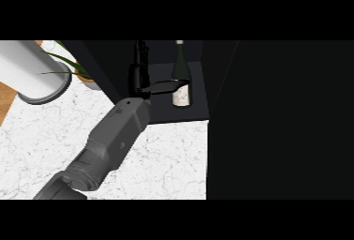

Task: Pick up the wine, place it into the cabinet and close the cabinet

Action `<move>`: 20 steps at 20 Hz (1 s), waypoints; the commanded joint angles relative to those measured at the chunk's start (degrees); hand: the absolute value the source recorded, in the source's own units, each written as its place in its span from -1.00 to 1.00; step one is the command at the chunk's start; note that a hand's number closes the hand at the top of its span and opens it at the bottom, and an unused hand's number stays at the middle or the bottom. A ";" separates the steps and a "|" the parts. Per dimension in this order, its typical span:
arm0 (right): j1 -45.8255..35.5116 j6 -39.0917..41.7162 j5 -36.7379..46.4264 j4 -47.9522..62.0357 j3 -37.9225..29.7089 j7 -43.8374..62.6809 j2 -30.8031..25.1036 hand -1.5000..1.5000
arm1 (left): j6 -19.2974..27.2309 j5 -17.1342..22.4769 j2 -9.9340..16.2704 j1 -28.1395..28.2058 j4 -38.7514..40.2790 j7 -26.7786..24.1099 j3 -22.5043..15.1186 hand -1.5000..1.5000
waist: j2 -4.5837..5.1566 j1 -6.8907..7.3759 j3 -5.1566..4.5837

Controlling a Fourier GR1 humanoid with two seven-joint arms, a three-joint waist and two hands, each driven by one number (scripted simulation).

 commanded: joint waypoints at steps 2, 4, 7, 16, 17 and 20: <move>-4.55 -1.72 0.53 -0.69 -0.49 2.21 -0.42 -1.00 | 1.89 6.76 0.07 6.78 -4.61 0.46 -5.61 -1.00 | -0.20 0.54 -0.11; -3.73 -2.60 0.83 -1.53 -0.19 3.35 -0.06 -1.00 | 1.96 9.61 0.07 10.50 -8.46 0.01 -9.94 -1.00 | -0.20 0.59 -0.12; -2.78 -1.24 -4.60 -3.87 -5.65 5.08 -3.11 -1.00 | 7.05 11.93 0.07 13.87 -16.90 2.30 -17.80 -1.00 | -0.47 1.90 -0.05; 5.51 -1.10 -1.25 -9.09 -3.23 2.45 -1.79 -1.00 | 22.93 14.18 0.07 28.50 -40.19 2.50 -34.21 -1.00 | -0.63 3.50 -0.02; 3.95 -0.40 -3.93 -7.03 -7.29 1.51 -3.11 -1.00 | 23.79 12.29 0.07 29.18 -42.98 4.08 -34.13 -1.00 | -0.64 4.02 0.00; 5.53 -1.13 0.26 -7.16 -2.91 1.16 -1.21 -1.00 | 30.92 11.30 0.07 30.91 -51.06 6.22 -38.01 -1.00 | -0.64 4.04 -0.02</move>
